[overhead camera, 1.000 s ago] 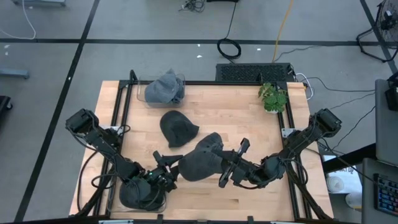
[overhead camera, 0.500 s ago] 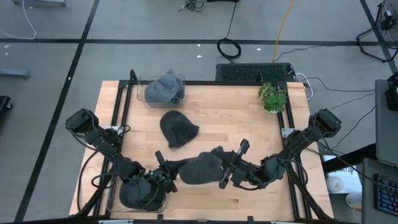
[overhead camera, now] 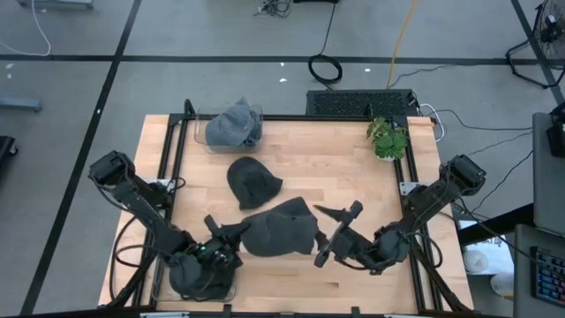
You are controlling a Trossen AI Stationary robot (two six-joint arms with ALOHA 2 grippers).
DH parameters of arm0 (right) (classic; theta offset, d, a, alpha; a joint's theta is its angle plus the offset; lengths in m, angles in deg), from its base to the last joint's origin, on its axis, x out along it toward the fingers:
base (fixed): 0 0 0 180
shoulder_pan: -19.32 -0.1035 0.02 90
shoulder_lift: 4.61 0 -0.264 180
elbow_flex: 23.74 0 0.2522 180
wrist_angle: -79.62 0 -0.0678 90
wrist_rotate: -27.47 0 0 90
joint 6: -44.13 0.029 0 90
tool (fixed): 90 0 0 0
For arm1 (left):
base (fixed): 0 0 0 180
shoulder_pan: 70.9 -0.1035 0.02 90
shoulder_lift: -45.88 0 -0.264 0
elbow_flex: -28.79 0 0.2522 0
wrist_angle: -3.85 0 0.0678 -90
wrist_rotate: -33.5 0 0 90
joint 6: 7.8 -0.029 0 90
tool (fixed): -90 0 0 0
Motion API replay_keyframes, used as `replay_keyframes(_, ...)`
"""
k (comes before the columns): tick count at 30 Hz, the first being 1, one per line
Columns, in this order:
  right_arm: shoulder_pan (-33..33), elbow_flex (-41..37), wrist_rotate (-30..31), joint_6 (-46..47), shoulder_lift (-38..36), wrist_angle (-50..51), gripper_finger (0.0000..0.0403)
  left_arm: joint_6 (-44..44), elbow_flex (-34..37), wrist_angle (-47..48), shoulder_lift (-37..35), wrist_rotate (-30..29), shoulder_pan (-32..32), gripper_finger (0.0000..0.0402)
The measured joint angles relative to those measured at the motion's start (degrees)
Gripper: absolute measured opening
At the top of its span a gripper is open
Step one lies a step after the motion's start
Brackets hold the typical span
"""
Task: Pick & Place hat
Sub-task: Put the bottom black cap into the bottom transparent bin
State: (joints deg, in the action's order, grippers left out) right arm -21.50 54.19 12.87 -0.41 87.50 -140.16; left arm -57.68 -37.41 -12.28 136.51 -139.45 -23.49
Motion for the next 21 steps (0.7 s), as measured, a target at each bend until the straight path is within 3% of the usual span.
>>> replay_keyframes(6, -2.2, 0.0, 13.9, 0.1, 0.0, 0.7, 0.0325, 0.0, 0.0, 1.2, -3.9, -2.3, 1.8, 0.0009)
replay_keyframes(14, -4.0, 0.0, 14.6, 0.3, 0.0, -0.4, 0.0351, 1.9, 0.0, 3.6, -7.1, -3.2, 2.2, 0.0014)
replay_keyframes(17, -3.8, 0.0, 14.6, 0.3, 0.0, -0.3, 0.0345, 6.5, 0.0, 5.2, -7.1, 5.0, 1.5, 0.0011)
replay_keyframes(21, -3.5, 0.0, 14.6, 0.0, 0.0, -0.4, 0.034, 19.6, 0.0, 8.8, -7.9, 24.1, -1.7, 0.0008)
